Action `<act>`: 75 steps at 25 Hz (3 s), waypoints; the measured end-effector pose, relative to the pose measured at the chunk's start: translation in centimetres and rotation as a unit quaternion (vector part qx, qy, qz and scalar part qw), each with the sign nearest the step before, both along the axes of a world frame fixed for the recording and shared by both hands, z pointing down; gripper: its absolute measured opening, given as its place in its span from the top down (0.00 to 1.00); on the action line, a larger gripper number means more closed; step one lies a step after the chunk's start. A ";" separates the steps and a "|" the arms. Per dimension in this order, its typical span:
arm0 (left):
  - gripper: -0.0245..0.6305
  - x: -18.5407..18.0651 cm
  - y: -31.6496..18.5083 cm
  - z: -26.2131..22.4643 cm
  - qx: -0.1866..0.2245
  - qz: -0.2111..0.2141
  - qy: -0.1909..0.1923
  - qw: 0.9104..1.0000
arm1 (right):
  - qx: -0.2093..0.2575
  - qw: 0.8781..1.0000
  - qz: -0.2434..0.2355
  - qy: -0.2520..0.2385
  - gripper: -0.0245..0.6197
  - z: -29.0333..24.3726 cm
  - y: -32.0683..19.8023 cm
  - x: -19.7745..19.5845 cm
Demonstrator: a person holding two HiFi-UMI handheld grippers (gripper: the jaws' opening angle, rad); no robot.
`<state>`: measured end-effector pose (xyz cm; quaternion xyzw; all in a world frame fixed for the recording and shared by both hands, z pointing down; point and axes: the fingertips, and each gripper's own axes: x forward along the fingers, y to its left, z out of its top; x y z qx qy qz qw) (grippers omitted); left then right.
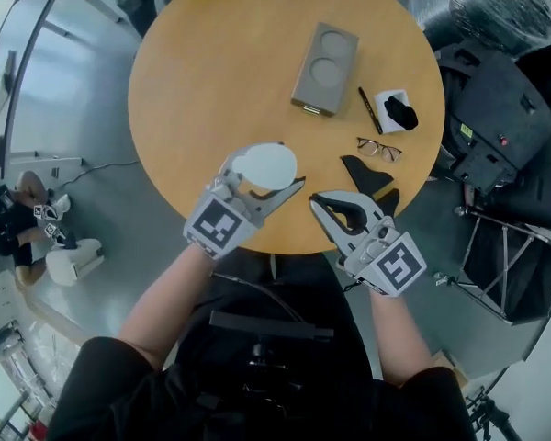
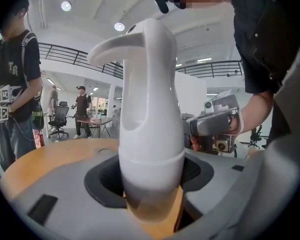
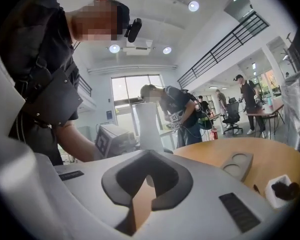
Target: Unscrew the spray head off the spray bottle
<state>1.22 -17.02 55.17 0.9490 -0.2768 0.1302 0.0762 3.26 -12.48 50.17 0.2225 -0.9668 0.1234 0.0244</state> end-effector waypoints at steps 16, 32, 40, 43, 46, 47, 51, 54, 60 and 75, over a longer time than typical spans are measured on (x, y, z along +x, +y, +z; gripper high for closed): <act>0.51 2.4 6.1 -11.2 -0.036 0.052 -0.021 0.998 | 0.038 0.997 -0.058 -0.022 0.61 -14.8 2.9 -1.7; 0.51 4.7 10.4 -16.2 -0.012 0.092 -0.041 0.995 | 0.090 0.993 -0.079 -0.023 0.61 -21.0 5.2 -4.8; 0.51 4.2 12.7 -18.5 0.007 0.154 0.012 0.988 | 0.096 0.984 -0.142 -0.052 0.63 -22.7 7.5 -5.3; 0.51 4.0 13.5 -18.9 0.012 0.190 0.019 0.982 | 0.099 0.978 -0.170 -0.069 0.63 -23.4 8.1 -5.3; 0.51 4.1 14.8 -19.5 0.014 0.234 0.029 0.972 | 0.084 0.971 -0.212 -0.075 0.63 -23.9 9.6 -5.4; 0.51 4.3 15.4 -19.6 0.012 0.254 0.033 0.967 | 0.080 0.967 -0.230 -0.077 0.63 -24.0 10.2 -5.5; 0.52 4.8 17.8 -20.3 0.001 0.329 0.051 0.943 | 0.063 0.948 -0.299 -0.089 0.64 -24.5 12.0 -5.7; 0.53 4.6 18.4 -21.1 -0.009 0.354 0.078 0.932 | 0.053 0.938 -0.326 -0.104 0.65 -25.1 12.4 -5.2; 0.53 5.0 21.1 -22.6 -0.068 0.437 0.125 0.888 | 0.022 0.902 -0.414 -0.122 0.66 -26.2 14.2 -4.2; 0.53 3.1 8.1 -21.6 0.082 0.080 0.055 0.992 | 0.076 0.993 -0.083 -0.017 0.53 -23.6 3.9 -5.6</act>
